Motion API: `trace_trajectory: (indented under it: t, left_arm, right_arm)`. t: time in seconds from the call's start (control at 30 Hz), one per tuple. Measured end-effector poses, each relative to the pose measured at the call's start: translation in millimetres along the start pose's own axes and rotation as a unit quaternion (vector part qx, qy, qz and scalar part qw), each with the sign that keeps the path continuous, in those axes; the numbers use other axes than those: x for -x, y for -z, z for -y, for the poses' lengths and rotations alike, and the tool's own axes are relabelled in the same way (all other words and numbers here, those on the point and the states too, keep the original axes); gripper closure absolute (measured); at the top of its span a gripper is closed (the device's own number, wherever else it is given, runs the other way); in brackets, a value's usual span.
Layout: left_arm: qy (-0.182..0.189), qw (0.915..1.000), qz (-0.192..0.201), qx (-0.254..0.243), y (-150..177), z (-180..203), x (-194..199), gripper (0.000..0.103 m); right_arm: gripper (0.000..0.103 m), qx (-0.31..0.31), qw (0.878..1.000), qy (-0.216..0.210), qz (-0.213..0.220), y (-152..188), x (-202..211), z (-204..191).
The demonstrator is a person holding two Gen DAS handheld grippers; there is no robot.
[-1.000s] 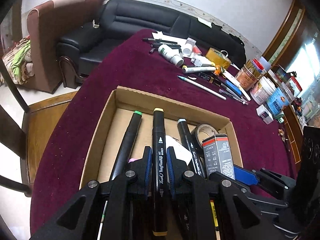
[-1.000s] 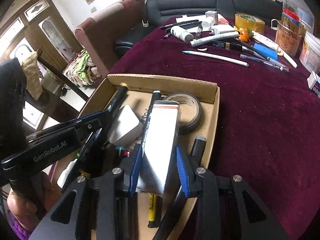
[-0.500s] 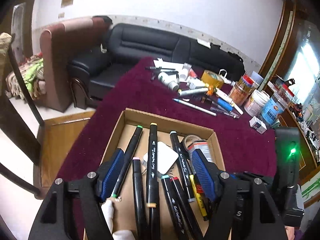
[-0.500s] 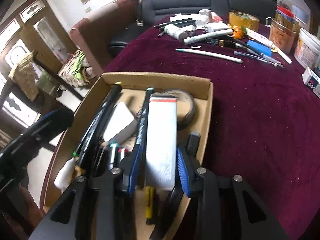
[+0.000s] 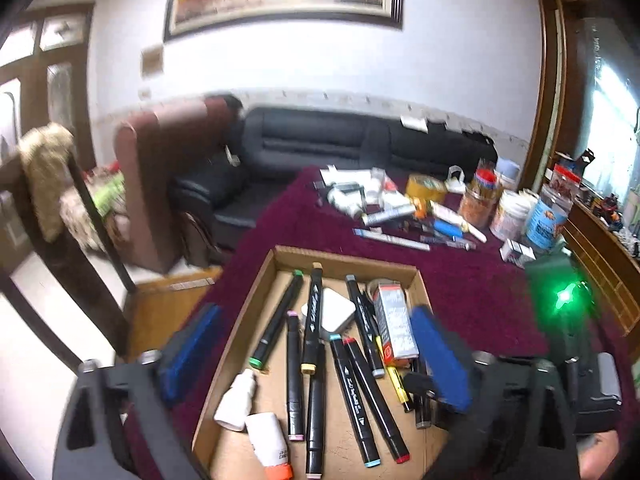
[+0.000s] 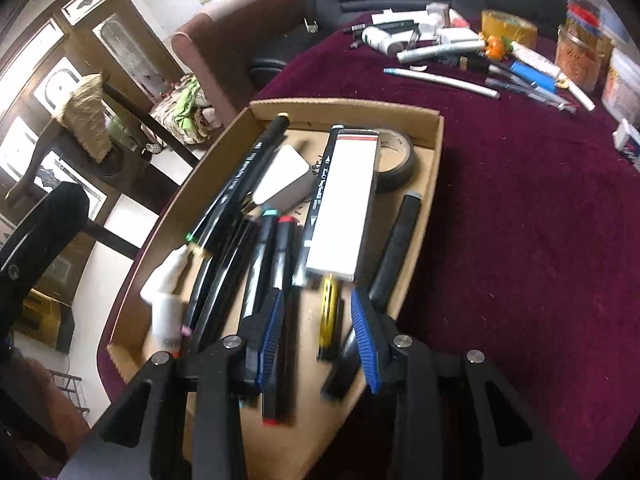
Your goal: Organize rigid objects
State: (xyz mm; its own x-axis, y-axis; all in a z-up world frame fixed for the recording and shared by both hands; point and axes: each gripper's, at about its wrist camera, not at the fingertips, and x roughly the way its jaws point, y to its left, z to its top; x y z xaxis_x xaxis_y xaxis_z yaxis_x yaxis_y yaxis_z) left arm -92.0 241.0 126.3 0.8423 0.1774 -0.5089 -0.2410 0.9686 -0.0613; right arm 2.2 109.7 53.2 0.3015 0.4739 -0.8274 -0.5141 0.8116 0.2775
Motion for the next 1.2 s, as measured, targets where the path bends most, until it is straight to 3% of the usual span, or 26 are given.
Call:
trace_trajectory:
  t: [0.1,0.2,0.43,0.57,0.63,0.7,0.8,1.07,1.13,1.2]
  left_arm:
    - [-0.027,0.9985,0.046,-0.009,4,10,24,0.001]
    - [-0.052,0.9953,0.079,-0.018,9,22,44,0.001]
    - [-0.034,0.9960,0.082,0.013,28,35,66,0.001]
    - [-0.035,0.9948,0.089,0.035,32,36,78,0.001]
    - [-0.037,0.9943,0.091,0.043,31,38,85,0.001]
    - [-0.035,0.9936,0.095,0.050,31,39,91,0.001]
    - [-0.037,0.9928,0.104,0.047,33,42,97,0.001]
    - [-0.045,0.9914,0.110,0.053,42,41,102,0.001]
    - [-0.074,0.9915,0.096,0.047,44,43,98,0.001]
    - [-0.073,0.9932,0.080,0.042,46,44,95,0.001]
  right_arm:
    - [0.050,-0.007,0.999,0.009,0.037,13,25,5]
    - [0.046,-0.014,0.997,0.019,0.075,27,51,12]
    - [0.035,-0.008,0.984,0.058,0.169,61,99,18]
    - [0.020,0.027,0.963,0.098,0.249,89,127,6]
    - [0.003,0.040,0.948,0.127,0.289,100,138,1]
    - [0.000,0.047,0.935,0.146,0.320,109,145,-2]
    - [0.000,0.045,0.928,0.166,0.330,114,146,0]
    - [0.000,0.019,0.934,0.170,0.314,121,139,16]
    - [0.000,0.023,0.933,0.173,0.316,126,140,15]
    - [0.000,0.031,0.932,0.175,0.317,129,140,11]
